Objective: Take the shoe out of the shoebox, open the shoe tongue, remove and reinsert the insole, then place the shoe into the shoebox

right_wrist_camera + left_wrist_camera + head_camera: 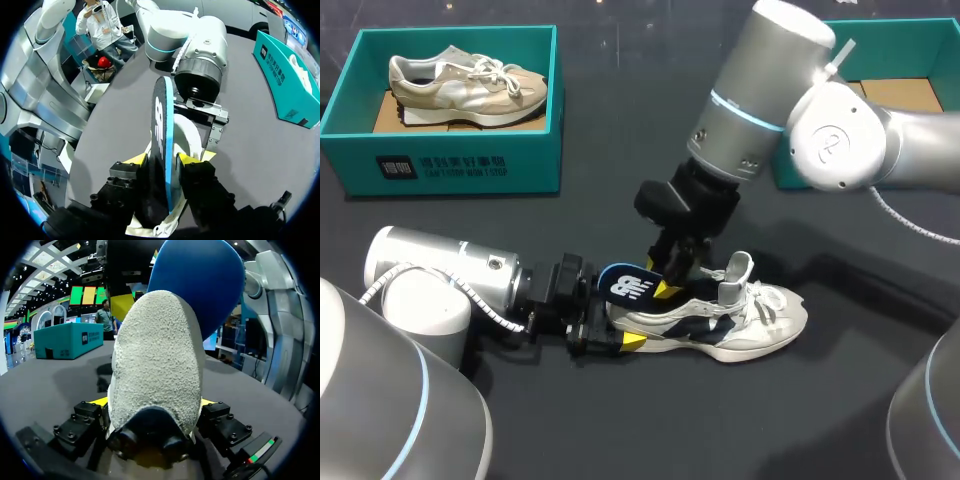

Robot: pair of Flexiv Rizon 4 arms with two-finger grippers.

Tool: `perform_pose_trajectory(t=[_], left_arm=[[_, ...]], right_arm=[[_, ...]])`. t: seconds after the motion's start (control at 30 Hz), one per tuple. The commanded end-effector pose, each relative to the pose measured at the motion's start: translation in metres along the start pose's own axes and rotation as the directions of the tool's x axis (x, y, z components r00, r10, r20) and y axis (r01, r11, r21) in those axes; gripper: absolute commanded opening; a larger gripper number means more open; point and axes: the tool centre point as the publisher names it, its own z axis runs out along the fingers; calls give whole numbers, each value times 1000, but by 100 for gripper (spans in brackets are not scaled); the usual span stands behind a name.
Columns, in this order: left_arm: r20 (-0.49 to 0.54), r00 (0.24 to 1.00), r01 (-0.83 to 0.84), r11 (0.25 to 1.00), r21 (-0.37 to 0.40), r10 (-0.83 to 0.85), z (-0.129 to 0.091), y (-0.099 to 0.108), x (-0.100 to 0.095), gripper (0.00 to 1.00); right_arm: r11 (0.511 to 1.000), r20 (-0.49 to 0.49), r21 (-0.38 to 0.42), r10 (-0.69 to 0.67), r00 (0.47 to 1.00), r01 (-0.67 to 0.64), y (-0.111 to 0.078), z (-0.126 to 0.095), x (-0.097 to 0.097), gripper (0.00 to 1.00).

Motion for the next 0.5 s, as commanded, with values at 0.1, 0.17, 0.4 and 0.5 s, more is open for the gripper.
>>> perform_pose_trajectory(t=[0.1,0.17,0.4,0.5], left_arm=[[1,1000,0,1000,-1,0,-1,3,2,0],[1,1000,0,1000,-1,0,-1,3,2,0],[1,1000,0,1000,-1,0,-1,3,2,0],[1,1000,0,1000,-1,0,-1,3,2,0]], right_arm=[[998,-37,-66,8,999,-10,-8,2,-2,35],[997,-51,-80,13,999,-17,-7,4,-1,35],[991,-77,-110,69,995,-77,-5,9,-2,34],[987,-82,-130,86,993,-96,-4,10,-2,32]])
